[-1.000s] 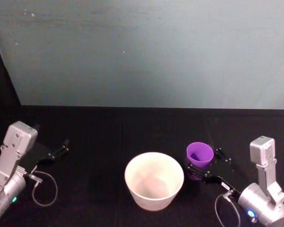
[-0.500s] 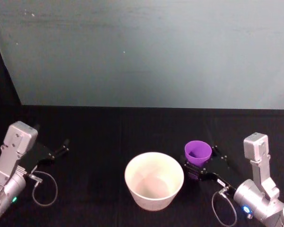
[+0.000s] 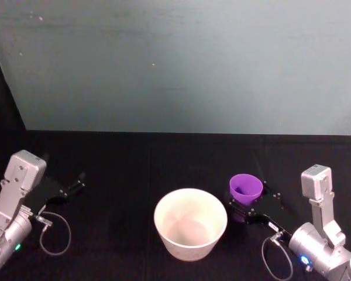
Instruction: Pick up the cup and pour the mung beans from the cup into the bowl.
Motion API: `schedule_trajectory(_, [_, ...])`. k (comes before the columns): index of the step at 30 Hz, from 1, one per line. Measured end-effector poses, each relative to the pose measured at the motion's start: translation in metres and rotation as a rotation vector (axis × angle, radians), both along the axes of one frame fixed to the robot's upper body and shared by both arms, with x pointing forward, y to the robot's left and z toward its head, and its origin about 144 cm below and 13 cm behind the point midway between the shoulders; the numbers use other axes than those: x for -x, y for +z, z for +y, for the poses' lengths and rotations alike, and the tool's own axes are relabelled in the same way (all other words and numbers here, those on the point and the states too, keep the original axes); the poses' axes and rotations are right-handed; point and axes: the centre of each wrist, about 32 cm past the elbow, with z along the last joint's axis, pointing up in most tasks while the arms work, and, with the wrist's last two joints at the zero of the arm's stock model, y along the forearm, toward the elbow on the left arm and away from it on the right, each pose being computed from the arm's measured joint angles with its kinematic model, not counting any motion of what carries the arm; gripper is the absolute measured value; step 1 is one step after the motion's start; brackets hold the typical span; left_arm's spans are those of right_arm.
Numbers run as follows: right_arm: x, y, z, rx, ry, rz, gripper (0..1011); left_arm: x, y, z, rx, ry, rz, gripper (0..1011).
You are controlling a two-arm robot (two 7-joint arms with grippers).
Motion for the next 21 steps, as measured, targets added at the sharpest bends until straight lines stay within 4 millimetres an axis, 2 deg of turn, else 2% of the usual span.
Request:
schedule_trajectory(4, [0.0001,0.0,0.0001,0.0,0.0,0.0,782,0.0,0.0,0.0,0.0,0.0,0.0,1003])
schedule_trajectory(7, [0.0002,0.0,0.0,-0.001,0.0,0.0,760,0.0,0.0,0.0,0.0,0.0,0.0,1003])
schedule_trajectory(18, [0.0007,0.0002,-0.0004,0.0,0.0,-0.001,743,0.0,0.0,0.0,0.0,0.0,0.0,1003])
schedule_trajectory(21, [0.0059,0.0059,-0.0043,0.019,-0.006,-0.025,743,0.0,0.0,0.0,0.0,0.0,0.0,1003])
